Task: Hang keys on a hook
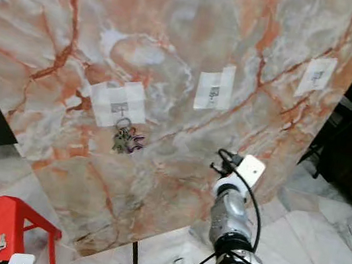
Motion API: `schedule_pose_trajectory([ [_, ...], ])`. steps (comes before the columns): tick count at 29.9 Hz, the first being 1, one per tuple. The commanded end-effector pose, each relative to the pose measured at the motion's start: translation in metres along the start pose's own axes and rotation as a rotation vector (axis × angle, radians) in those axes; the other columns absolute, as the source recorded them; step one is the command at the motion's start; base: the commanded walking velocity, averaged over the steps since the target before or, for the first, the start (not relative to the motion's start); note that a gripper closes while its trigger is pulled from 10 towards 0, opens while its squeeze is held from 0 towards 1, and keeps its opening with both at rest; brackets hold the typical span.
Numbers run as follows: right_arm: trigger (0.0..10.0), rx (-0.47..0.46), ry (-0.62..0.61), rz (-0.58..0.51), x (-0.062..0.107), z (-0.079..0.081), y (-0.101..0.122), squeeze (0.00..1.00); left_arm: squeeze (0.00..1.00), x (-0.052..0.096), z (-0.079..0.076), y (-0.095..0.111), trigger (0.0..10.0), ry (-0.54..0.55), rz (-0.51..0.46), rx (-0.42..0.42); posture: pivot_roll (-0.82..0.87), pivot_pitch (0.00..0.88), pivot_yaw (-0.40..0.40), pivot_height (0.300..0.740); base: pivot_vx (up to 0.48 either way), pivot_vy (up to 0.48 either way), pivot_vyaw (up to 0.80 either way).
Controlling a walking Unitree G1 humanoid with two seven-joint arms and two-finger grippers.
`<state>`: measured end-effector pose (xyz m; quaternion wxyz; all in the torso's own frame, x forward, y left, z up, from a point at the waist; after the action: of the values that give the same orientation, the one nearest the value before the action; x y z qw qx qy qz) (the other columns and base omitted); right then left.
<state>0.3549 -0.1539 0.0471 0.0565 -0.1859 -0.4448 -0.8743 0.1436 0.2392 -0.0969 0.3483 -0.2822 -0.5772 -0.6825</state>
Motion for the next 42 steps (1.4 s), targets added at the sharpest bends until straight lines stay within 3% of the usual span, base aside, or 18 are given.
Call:
schedule_pose_trajectory([
  [1, 10.0, -0.037, 0.028, 0.007, -0.002, 0.007, 0.004, 0.00, 0.00, 0.001, 0.001, -0.005, 10.0, -0.005, 0.022, -0.012, 0.06, 0.000, -0.018, 0.728, 0.000, 0.000, 0.00],
  [14, 10.0, -0.107, 0.198, 0.128, 0.001, 0.026, -0.017, 0.00, 0.00, 0.001, 0.001, -0.005, 10.0, -0.007, 0.024, -0.014, 0.06, 0.000, -0.017, 0.728, 0.000, 0.000, 0.00],
  [26, 10.0, -0.073, 0.406, 0.143, 0.006, 0.050, -0.022, 0.00, 0.00, 0.001, 0.001, -0.006, 10.0, -0.005, 0.029, -0.018, 0.06, 0.000, -0.020, 0.728, 0.000, 0.000, 0.00],
  [31, 10.0, 0.004, 0.347, 0.006, 0.003, 0.045, -0.004, 0.00, 0.00, 0.001, 0.001, -0.006, 10.0, -0.004, 0.028, -0.017, 0.06, 0.000, -0.021, 0.728, 0.000, 0.000, 0.00],
  [34, 10.0, 0.136, 0.203, -0.159, 0.002, 0.033, 0.018, 0.00, 0.00, 0.001, 0.000, -0.006, 10.0, -0.005, 0.028, -0.016, 0.06, 0.000, -0.022, 0.728, 0.000, 0.000, 0.00],
  [37, 10.0, 0.078, 0.098, -0.152, 0.001, 0.019, 0.018, 0.00, 0.00, 0.001, 0.000, -0.006, 10.0, -0.005, 0.028, -0.016, 0.06, 0.000, -0.025, 0.728, 0.000, 0.000, 0.00],
  [38, 10.0, 0.102, 0.024, -0.125, 0.001, 0.008, 0.014, 0.00, 0.00, 0.001, 0.000, -0.006, 10.0, -0.006, 0.028, -0.016, 0.06, 0.000, -0.027, 0.728, 0.000, 0.000, 0.00],
  [42, 10.0, 0.210, -0.015, -0.160, 0.005, -0.001, 0.012, 0.00, 0.00, 0.002, 0.000, -0.006, 10.0, -0.006, 0.028, -0.017, 0.06, 0.000, -0.026, 0.728, 0.000, 0.000, 0.00],
])
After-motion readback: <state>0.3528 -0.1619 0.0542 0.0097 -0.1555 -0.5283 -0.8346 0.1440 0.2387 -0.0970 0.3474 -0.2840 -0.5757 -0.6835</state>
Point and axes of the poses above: a point about 5 cm out from each wrist's last joint towards the gripper, its own x axis pointing back from the gripper into the wrist, its own y axis along the axis of the wrist's last joint, z = x × y, the point moved 1 cm from there along -x, pointing out of the wrist towards the gripper, and after that the axes turned 8 degrees about -x, right-handed, at the moved point
